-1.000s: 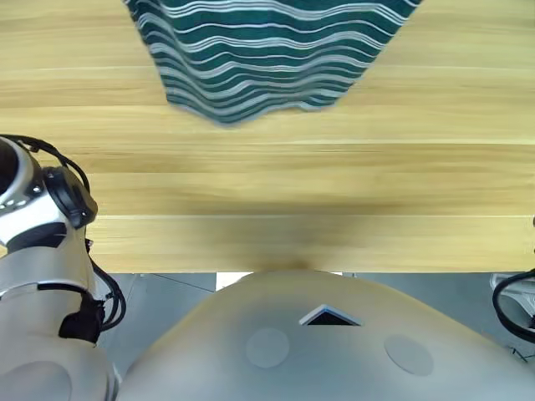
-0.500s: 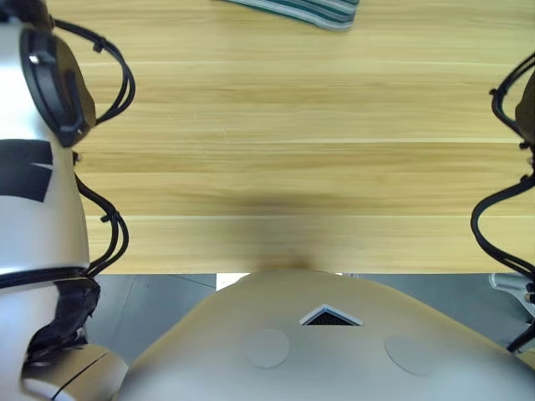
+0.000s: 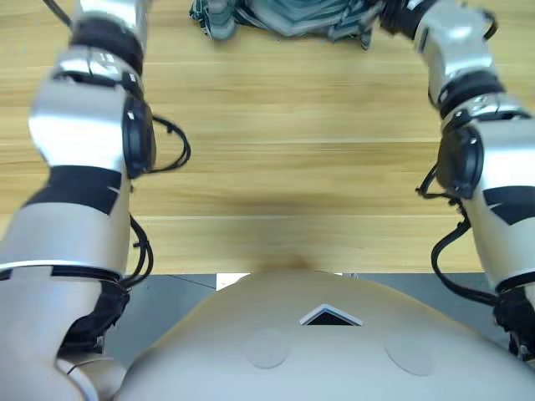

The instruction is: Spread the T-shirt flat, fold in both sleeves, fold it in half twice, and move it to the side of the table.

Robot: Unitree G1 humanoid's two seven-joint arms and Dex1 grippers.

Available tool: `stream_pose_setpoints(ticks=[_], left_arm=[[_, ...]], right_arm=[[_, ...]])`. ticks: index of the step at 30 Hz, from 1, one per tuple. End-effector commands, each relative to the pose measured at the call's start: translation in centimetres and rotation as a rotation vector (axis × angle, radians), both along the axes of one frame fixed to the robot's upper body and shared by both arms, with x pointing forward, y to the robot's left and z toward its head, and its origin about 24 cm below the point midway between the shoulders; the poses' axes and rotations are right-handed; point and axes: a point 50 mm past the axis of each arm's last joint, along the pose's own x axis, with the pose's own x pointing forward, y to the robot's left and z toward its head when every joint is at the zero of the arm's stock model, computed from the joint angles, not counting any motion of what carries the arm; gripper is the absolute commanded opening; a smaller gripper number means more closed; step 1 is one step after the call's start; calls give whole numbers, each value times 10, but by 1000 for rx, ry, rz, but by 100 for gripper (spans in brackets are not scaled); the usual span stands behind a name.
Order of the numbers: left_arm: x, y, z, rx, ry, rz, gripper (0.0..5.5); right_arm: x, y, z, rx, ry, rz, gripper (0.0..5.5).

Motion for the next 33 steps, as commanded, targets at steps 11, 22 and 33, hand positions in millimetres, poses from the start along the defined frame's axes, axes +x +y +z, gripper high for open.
stream_pose_setpoints(ticks=[11,22,33], left_arm=[[-241,72,-101,64,404,-590,0],[-257,91,-146,228,334,-304,94],[-306,73,-75,-77,396,-503,255]], right_arm=[[-175,-109,3,-227,44,798,5],[-247,-128,-91,-283,421,810,85],[-199,-141,-12,-40,64,717,257]])
